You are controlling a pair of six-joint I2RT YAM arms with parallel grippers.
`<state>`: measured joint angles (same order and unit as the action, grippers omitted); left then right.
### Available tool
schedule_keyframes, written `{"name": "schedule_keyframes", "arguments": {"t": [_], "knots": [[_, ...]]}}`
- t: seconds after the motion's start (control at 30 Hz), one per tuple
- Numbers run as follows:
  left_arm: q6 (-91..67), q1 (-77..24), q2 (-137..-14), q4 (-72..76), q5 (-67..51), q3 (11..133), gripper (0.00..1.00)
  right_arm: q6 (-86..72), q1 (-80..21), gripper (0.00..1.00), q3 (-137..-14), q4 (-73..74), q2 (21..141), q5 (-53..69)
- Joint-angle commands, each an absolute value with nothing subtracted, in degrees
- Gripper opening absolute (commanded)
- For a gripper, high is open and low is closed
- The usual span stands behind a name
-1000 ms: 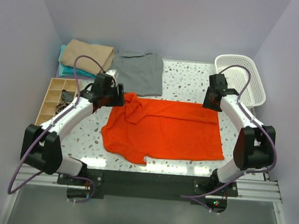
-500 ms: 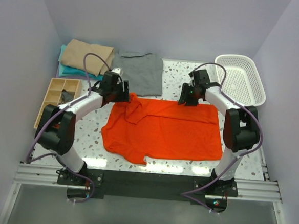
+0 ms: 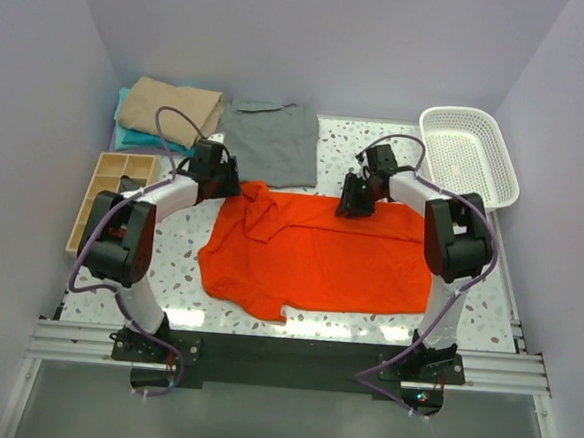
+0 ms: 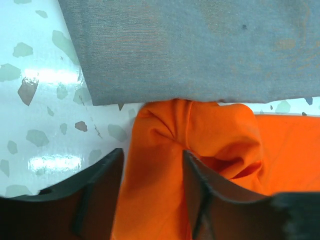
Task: Fold and stack the t-shirts
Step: Fold the tshirt
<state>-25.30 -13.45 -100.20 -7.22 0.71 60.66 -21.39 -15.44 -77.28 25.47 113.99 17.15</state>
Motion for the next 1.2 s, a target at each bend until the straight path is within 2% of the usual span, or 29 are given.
{"name": "schedule_keyframes", "arguments": {"t": [0.0, 0.03, 0.27, 0.4, 0.43, 0.47, 0.5, 0.53, 0.7, 0.93, 1.13, 1.17], "knots": [[-26.28, -12.83, -101.78, -3.25, 0.97, 61.53, 0.48, -21.27, -15.47, 0.41, -77.09, 26.28, 115.05, 17.23], [-26.28, -12.75, -102.04, -2.29, 0.62, 61.18, 0.46, -21.18, -15.47, 0.41, -76.56, 25.93, 115.22, 17.23], [-25.31, -12.74, -104.32, 2.55, -2.9, 58.63, 0.45, -21.01, -15.55, 0.41, -75.06, 25.4, 116.1, 17.49], [-24.96, -12.74, -105.2, 5.1, -3.6, 57.22, 0.49, -20.39, -15.47, 0.41, -75.58, 25.93, 116.54, 17.23], [-24.7, -12.83, -105.47, 5.45, -3.69, 57.13, 0.44, -20.22, -15.56, 0.41, -75.67, 26.01, 116.8, 17.14], [-24.52, -12.75, -105.82, 5.71, -3.78, 56.87, 0.35, -20.04, -15.56, 0.4, -75.76, 26.19, 117.07, 16.88], [-24.35, -12.74, -105.82, 5.89, -3.78, 56.69, 0.22, -19.95, -15.47, 0.38, -75.76, 26.28, 117.07, 16.35], [-24.69, -12.74, -105.56, 6.15, -2.82, 55.91, 0.0, -19.95, -15.47, 0.37, -75.76, 26.28, 117.16, 16.09], [-26.63, -12.66, -100.38, 5.8, -0.18, 52.13, 0.0, -20.3, -15.38, 0.29, -75.59, 28.12, 118.82, 12.05], [-29.88, -12.04, -87.91, 3.52, 12.2, 43.96, 0.0, -21.09, -14.33, 0.22, -74.0, 27.69, 121.9, 9.67], [-30.5, -10.81, -84.03, -3.25, 21.34, 44.03, 0.0, -22.76, -14.33, 0.19, -73.92, 27.42, 122.43, 9.41], [-30.5, -10.38, -84.2, -3.77, 21.62, 44.21, 0.09, -23.02, -14.41, 0.19, -73.48, 27.25, 122.17, 9.23]]}}
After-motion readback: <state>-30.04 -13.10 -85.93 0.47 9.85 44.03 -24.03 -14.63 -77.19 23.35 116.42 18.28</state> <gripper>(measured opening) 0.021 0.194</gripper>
